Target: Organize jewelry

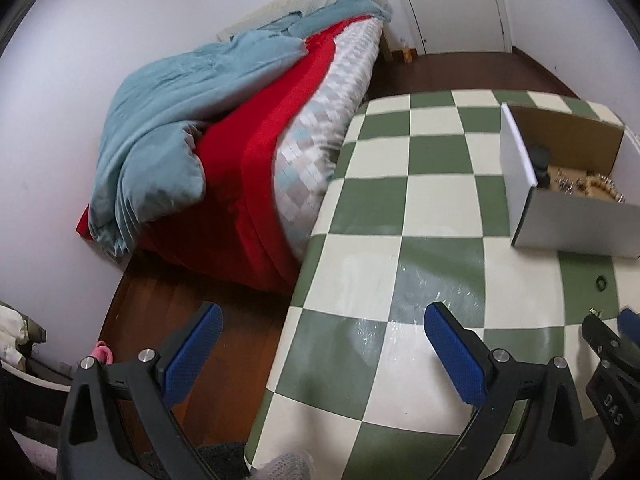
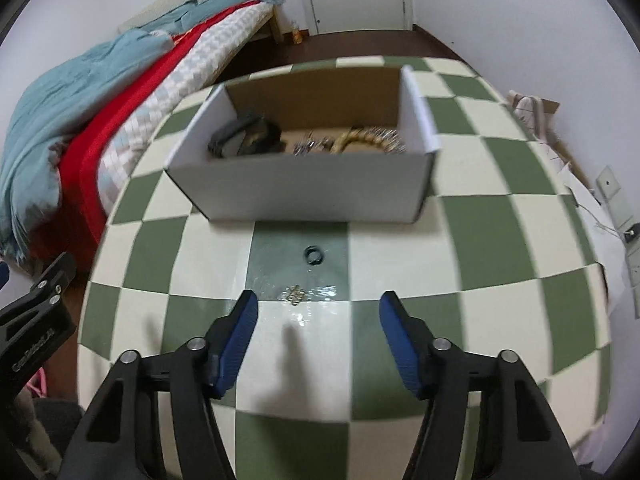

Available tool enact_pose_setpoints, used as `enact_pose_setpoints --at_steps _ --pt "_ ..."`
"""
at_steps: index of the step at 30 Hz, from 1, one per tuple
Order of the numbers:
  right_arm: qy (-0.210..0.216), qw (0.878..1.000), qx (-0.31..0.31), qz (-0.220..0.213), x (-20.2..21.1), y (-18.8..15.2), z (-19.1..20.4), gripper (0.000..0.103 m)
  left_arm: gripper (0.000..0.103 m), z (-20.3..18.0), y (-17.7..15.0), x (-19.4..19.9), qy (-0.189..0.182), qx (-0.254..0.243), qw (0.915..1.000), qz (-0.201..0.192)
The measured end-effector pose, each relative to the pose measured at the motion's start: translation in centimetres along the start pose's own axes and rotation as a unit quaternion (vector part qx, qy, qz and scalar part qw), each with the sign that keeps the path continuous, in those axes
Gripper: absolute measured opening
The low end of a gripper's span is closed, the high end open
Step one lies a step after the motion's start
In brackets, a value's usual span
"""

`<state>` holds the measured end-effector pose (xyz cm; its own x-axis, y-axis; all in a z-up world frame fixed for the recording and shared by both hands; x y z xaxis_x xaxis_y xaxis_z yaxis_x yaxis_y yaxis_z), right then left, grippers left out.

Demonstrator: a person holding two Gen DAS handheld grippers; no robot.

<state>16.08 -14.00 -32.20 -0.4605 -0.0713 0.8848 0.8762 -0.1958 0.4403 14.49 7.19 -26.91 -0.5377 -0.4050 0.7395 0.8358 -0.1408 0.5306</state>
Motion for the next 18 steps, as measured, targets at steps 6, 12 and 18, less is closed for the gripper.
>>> enact_pose_setpoints --at_steps 6,12,18 --pt "-0.026 0.999 0.045 -0.016 -1.9 -0.6 1.6 0.014 0.103 -1.6 0.1 -0.3 -0.023 -0.008 0.9997 0.01" --pt "-0.01 0.999 0.0 -0.032 -0.3 -0.2 -1.8 0.005 0.103 -6.7 1.5 1.3 -0.094 -0.034 0.995 0.0" --pt "-0.022 0.996 -0.072 -0.039 2.0 0.3 -9.1 0.005 0.102 -14.5 2.2 2.2 -0.168 -0.077 0.9827 0.012"
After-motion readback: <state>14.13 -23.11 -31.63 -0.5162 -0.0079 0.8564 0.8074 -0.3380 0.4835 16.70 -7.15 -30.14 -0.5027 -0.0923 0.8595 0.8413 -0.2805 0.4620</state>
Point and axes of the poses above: each gripper's, at about its wrist camera, not at the fingertips, and x roughly against the way its jaws point, z to its left, y to its top, the point moved 6 cm from there along -x, roughly the way its jaws point, and after that the axes turned 5 degrees about -x, right-handed, at the moved point
